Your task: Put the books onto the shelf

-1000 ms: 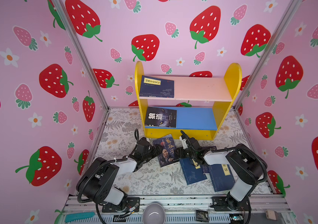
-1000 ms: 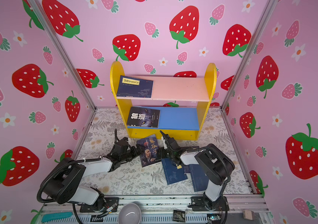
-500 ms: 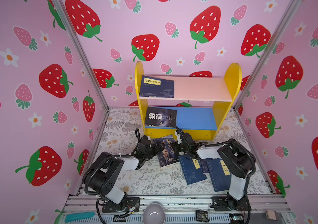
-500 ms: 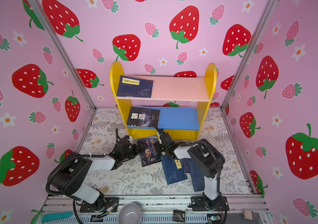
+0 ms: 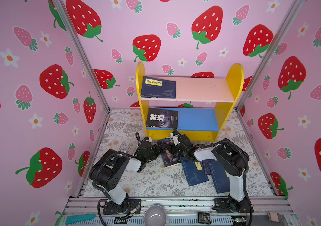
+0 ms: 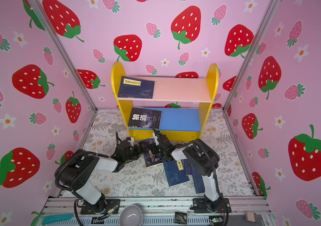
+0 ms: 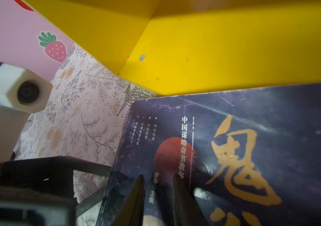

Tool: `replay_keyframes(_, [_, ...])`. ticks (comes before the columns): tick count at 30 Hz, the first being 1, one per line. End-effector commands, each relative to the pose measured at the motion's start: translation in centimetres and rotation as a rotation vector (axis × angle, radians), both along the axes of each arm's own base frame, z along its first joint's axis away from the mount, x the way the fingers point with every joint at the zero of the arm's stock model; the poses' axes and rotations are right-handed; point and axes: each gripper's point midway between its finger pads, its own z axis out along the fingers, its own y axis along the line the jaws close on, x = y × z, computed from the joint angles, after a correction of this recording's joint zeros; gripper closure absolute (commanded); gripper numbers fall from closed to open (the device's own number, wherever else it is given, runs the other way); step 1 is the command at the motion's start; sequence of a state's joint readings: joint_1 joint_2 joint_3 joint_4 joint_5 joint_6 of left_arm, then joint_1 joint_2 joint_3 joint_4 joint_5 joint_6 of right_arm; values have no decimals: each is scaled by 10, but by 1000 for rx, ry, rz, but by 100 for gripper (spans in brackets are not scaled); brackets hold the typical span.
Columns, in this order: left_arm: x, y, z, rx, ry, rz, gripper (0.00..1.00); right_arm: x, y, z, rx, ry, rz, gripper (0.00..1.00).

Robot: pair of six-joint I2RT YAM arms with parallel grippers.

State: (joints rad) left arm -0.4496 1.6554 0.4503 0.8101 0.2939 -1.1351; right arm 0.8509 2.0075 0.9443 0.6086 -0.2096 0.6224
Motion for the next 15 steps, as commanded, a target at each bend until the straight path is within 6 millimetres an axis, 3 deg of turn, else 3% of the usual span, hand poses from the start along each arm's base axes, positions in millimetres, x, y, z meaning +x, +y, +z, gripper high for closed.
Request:
replay_keyframes(1, [-5, -20, 51, -152, -105, -71, 9, -31, -16, -57, -118, 182, 24, 72])
replay_keyframes(5, [-7, -15, 63, -142, -124, -56, 10, -27, -14, -37, -92, 135, 30, 71])
replay_keyframes(8, [-10, -9, 59, -101, -104, -40, 11, -18, -13, 0, -82, 42, 31, 67])
replay_keyframes(10, [-13, -1, 49, -27, -57, -23, 10, -9, -18, 27, -97, -37, 1, 59])
replay_keyframes(15, [-30, 44, 37, 210, 22, 91, 7, 11, -40, 97, -161, -239, -82, 45])
